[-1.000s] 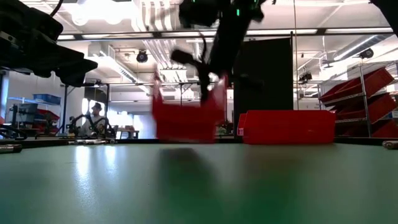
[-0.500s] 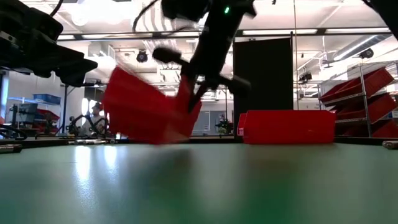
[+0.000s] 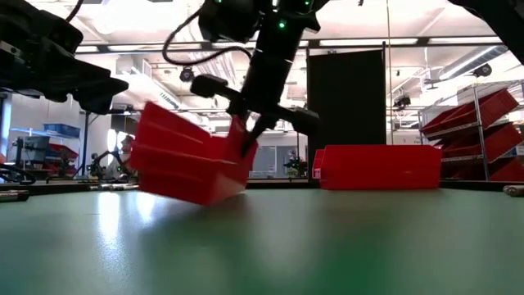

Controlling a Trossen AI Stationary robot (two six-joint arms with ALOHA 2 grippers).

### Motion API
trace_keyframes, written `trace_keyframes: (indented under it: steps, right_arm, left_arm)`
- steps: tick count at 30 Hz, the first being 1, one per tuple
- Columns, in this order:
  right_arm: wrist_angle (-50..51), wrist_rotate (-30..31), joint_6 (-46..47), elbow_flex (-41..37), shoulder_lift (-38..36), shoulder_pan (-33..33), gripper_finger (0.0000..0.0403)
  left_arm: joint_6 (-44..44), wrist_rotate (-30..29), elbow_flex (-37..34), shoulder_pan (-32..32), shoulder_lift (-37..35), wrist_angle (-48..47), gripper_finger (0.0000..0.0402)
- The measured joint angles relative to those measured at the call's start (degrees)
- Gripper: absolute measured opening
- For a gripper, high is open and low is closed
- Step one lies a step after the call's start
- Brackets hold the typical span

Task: Sort batteries
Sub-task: Move the bins to the center of the table

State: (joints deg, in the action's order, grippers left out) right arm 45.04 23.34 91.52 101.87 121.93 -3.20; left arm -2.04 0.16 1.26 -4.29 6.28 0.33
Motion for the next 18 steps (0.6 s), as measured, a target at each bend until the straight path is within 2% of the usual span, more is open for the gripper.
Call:
trace_keyframes:
  steps: [4, 12, 18]
  right_arm:
    - [1.0, 0.3, 0.0, 0.0, -0.2, -0.2, 0.0038]
    - [0.9, 0.3, -0.8, 0.2, -0.3, -0.3, 0.0112]
    - [0.1, 0.3, 0.0, 1.0, -0.3, -0.3, 0.0147]
  left_arm:
    - [0.0, 0.0, 0.0, 0.0, 0.0, 0.0, 0.0155]
    - [0.0, 0.0, 0.0, 0.0, 0.0, 0.0, 0.0155]
    - [0.0, 0.0, 0.0, 0.0, 0.0, 0.0, 0.0155]
